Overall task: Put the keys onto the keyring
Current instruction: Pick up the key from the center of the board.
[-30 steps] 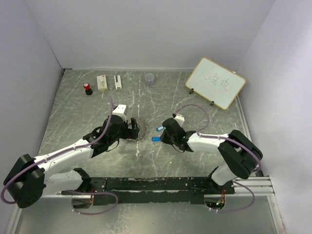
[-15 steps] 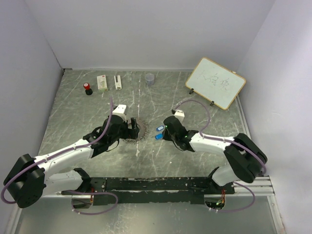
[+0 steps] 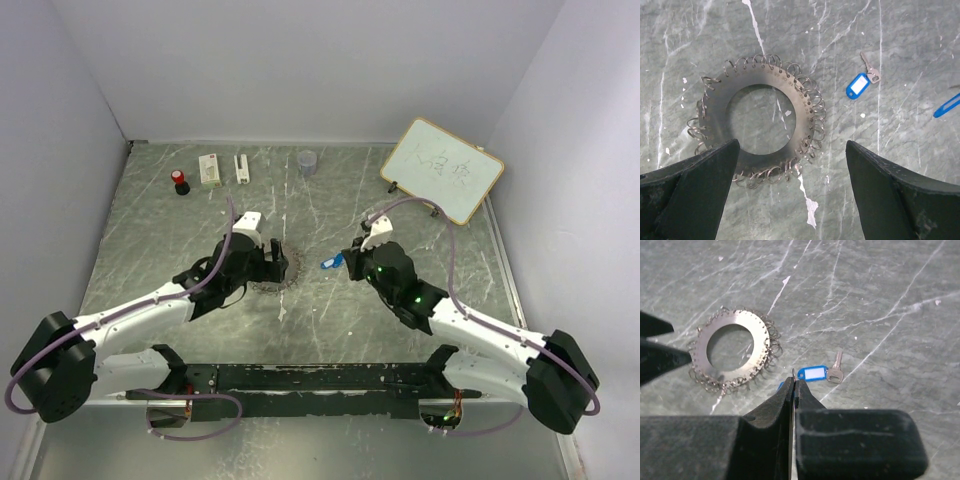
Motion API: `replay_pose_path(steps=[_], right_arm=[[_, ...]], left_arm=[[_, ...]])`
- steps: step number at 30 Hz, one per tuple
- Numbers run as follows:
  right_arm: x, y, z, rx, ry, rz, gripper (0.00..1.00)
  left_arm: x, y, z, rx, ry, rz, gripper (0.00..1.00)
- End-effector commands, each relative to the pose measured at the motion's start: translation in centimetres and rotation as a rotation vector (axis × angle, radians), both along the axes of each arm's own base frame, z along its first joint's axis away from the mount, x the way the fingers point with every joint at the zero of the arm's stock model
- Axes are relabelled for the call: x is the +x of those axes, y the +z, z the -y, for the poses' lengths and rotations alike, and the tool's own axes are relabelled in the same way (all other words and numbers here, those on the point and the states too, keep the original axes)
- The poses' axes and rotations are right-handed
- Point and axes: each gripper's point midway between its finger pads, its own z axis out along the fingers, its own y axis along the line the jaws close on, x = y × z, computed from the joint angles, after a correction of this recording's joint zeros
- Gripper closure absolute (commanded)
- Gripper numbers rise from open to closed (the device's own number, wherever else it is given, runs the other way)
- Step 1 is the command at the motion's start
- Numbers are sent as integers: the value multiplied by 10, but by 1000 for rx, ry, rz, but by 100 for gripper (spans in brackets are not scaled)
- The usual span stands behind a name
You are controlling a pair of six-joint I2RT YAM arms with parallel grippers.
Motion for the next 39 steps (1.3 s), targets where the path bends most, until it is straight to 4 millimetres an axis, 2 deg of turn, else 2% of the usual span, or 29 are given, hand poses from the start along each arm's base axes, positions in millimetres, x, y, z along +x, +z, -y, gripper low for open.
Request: replay_pose_path(steps=[1,9,24,28,32,39], right_arm=[[-9,12,-5,-79,149,140,100],[-28,25,-10,-16,247,201,100],[-39,35,-15,28,301,224,100],[-34,27,-10,8,255,172,100],[-32,12,-9,-19,226,78,100],[-37,2,-5,10,212,59,100]], left_arm=[[10,34,6,-61,12,82,1],[2,46,-2,-92,21,112,2],[-5,46,-13,-84,48,102,0],[-8,38,-15,-64,43,76,1],[-11,20,-15,-24,38,26,1],[-10,-5,-5,19,-4,-32,1]])
